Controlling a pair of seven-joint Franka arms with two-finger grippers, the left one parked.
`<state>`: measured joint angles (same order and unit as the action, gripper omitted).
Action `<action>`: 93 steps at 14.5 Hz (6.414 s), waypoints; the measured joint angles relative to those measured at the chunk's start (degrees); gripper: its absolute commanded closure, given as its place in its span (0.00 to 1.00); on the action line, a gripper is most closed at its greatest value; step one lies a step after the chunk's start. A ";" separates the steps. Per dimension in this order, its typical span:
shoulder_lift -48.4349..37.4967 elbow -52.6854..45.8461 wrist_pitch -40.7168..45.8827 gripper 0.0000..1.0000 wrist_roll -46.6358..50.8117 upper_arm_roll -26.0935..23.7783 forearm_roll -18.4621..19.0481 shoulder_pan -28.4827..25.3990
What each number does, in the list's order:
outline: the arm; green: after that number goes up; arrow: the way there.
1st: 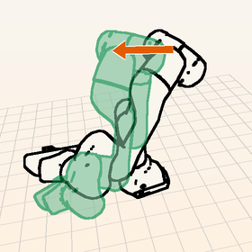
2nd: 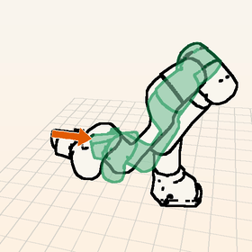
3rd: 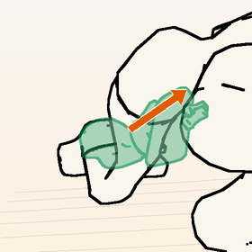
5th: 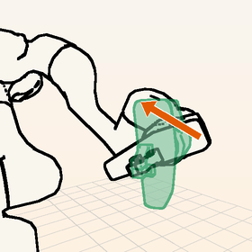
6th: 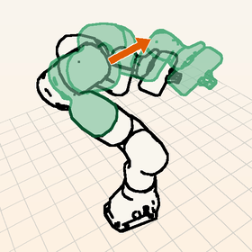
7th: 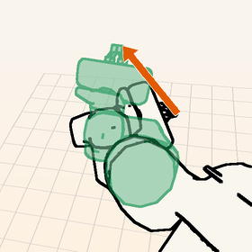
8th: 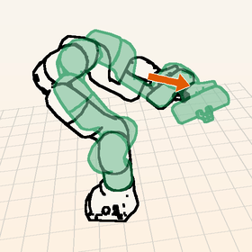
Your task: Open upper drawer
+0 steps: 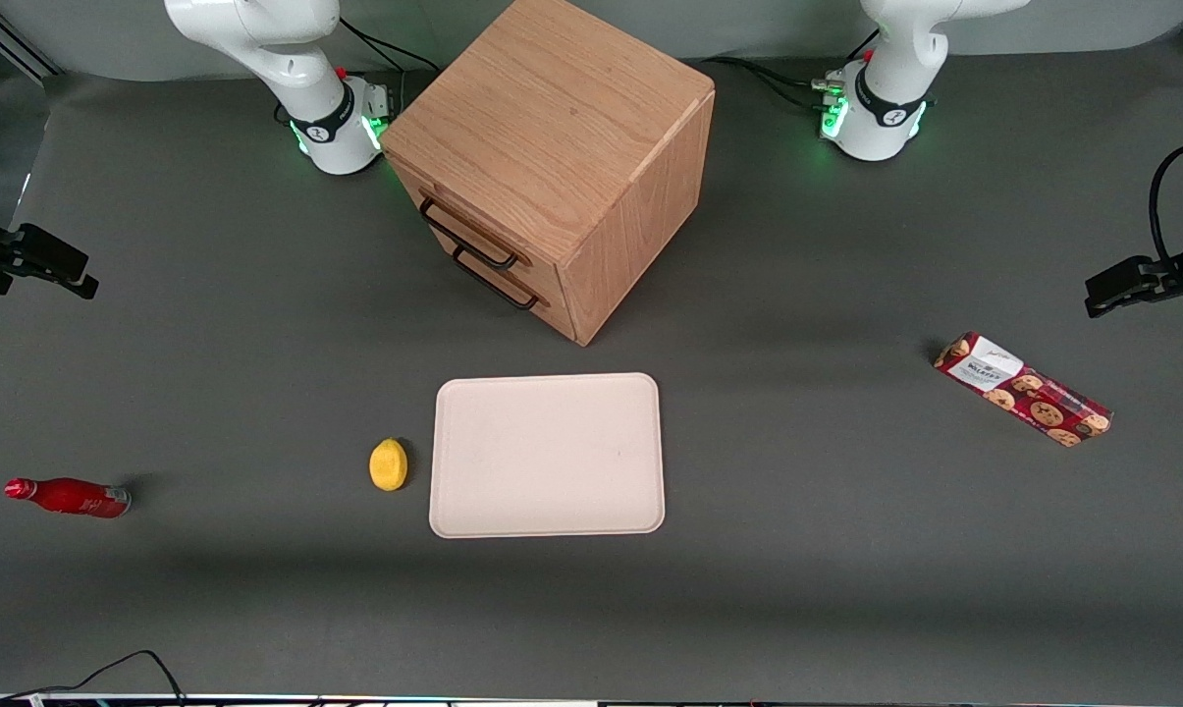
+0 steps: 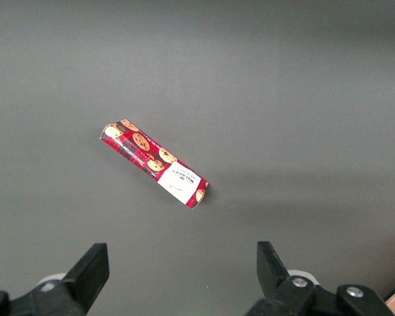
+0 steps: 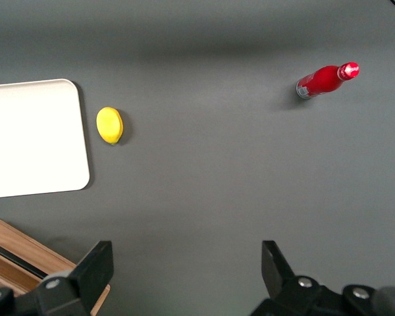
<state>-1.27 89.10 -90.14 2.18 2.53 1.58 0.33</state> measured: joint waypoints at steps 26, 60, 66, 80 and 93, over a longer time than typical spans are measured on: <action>1.56 0.36 10.34 0.00 -24.75 -8.45 -3.85 -1.65; 1.96 31.85 -24.09 0.00 -25.79 -33.12 -18.23 0.24; 2.85 33.80 -26.33 0.00 -25.79 -33.16 -18.24 0.09; 4.02 33.88 -28.86 0.00 -25.81 -32.56 -16.77 0.13; 6.81 29.86 -32.20 0.00 -25.82 -23.81 -9.55 0.26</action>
<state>5.53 118.95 -122.34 -23.63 -21.28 -7.97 0.59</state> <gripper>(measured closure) 0.000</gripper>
